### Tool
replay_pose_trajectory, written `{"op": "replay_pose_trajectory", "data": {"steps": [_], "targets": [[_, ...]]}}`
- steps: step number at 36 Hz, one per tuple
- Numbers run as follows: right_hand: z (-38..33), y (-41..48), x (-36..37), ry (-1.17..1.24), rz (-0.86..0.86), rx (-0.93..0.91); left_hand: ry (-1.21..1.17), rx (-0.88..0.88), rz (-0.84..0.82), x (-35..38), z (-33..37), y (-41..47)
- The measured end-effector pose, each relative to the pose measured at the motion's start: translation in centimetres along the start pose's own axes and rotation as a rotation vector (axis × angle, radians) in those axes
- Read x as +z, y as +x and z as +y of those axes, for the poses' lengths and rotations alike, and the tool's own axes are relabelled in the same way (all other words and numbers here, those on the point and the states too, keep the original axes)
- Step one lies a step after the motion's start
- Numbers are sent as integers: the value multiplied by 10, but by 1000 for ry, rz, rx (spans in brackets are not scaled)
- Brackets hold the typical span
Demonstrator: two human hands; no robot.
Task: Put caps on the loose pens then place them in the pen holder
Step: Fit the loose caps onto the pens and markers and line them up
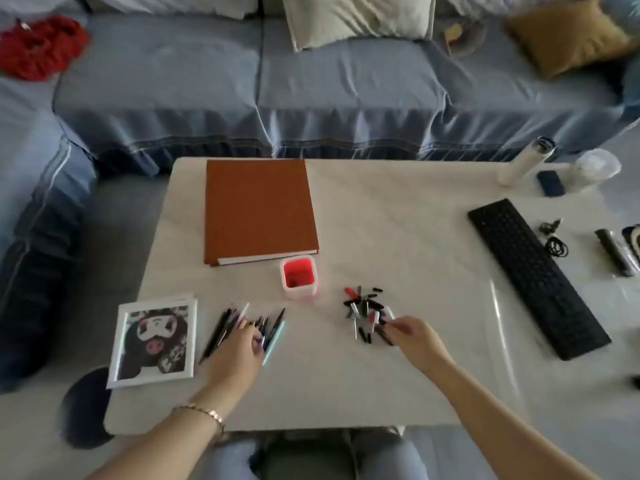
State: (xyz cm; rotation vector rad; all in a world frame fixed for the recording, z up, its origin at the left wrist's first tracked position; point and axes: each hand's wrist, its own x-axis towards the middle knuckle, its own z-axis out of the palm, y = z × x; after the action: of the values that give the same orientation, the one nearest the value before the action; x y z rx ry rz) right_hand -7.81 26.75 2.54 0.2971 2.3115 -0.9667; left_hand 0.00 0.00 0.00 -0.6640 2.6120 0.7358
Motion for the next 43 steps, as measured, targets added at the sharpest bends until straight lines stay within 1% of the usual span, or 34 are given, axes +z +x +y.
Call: {"op": "replay_pose_trajectory", "data": {"steps": [2,4,6,9,12,13,16,18,21,25,28,30,32,35,37,39,41,43], "targets": [[17,21,6,-2,14,16,96,-18,-15,24,-6,16],[38,46,10,-46,48,50,137,-23,-6,49,-16,31],[61,67,19,-80,63,66,164,9,2,78,-28,45],[90,102,32,-141,112,80,314,120,24,111,-44,68],[114,134,44,-207,194,89,418,316,25,138,-54,85],[121,142,48,-221,218,86,441,348,27,146,-57,89],[140,168,57,-259,263,45,470,416,136,169,-68,102],[148,182,62,-289,256,12,464,435,197,178,-71,108],[156,195,68,-268,244,-24,357,439,279,191,-78,114],[163,204,73,-226,300,-95,185,481,386,201,-78,122],[165,206,76,-234,301,-127,33,435,429,201,-69,126],[169,207,79,-234,298,-129,-120,401,432,199,-59,127],[172,206,81,-236,313,-126,-246,406,402,196,-48,124],[169,203,77,-221,421,-170,-481,435,326,190,-33,121],[160,194,75,-126,534,-234,-613,466,293,185,-25,119],[146,177,79,57,609,-318,-620,521,269,180,-18,112],[131,154,88,241,587,-408,-636,556,208,175,-13,100],[117,130,97,394,505,-477,-714,567,123,169,-10,85]]}}
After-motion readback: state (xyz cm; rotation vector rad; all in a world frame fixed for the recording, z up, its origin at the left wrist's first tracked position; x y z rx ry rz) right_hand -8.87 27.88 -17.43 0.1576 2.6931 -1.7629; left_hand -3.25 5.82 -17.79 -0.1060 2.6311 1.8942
